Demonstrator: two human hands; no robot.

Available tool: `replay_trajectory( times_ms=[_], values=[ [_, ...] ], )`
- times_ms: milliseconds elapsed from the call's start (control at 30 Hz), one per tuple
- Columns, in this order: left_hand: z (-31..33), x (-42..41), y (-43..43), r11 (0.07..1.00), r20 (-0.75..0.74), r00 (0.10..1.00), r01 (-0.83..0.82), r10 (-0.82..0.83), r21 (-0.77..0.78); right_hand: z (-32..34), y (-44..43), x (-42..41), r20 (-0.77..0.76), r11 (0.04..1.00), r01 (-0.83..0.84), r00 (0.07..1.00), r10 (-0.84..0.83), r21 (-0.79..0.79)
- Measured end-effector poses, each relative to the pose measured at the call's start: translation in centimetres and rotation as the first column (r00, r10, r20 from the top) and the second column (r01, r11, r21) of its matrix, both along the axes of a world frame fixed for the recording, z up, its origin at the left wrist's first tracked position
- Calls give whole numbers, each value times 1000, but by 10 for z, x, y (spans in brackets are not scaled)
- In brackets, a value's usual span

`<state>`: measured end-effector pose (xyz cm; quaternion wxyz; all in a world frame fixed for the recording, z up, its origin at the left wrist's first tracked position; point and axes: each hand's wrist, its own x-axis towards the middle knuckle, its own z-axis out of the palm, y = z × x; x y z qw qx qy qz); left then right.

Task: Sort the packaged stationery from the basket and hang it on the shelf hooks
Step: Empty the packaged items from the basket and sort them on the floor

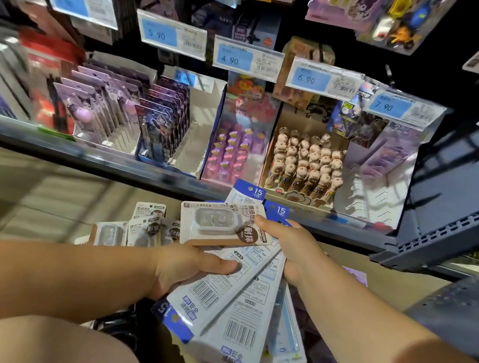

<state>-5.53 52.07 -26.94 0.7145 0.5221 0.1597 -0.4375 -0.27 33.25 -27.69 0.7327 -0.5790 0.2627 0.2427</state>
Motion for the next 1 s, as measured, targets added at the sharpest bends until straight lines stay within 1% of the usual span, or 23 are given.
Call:
replay_trajectory(
  times_ms=[100,167,233,267,333,433,500,600,667,833,1000],
  values=[
    [-3,0,3,999,23,999,29,-29,24,-3,2,-1,14,1000,0,1000,0,-8],
    [-5,2,4,999,65,997,27,-28,25,-6,3,-2,27,999,37,999,-36,-31],
    [-3,6,5,997,92,994,69,-66,-29,-11,3,-5,42,995,88,995,-85,-51],
    [-3,8,5,994,92,992,96,-91,-55,-14,4,-6,46,993,106,994,-103,-55],
    [-2,11,8,994,70,992,104,-101,-36,-18,6,-8,52,990,126,991,-123,-64],
    [-1,12,13,997,38,999,-12,9,71,-20,6,-9,57,985,158,986,-154,-74],
    [-5,14,17,983,41,991,-131,127,127,-20,7,-9,58,983,169,985,-165,-68],
    [-8,17,18,948,-4,957,-287,291,136,-21,6,-8,59,981,180,983,-176,-70],
    [-8,18,17,934,-15,946,-318,325,165,-22,7,-8,53,982,179,983,-175,-67],
    [-10,22,15,856,140,905,-425,401,295,-20,12,-6,54,982,186,981,-184,-41],
    [-15,25,15,786,225,867,-499,445,365,-17,15,-2,81,984,174,982,-170,-42]
  ],
)
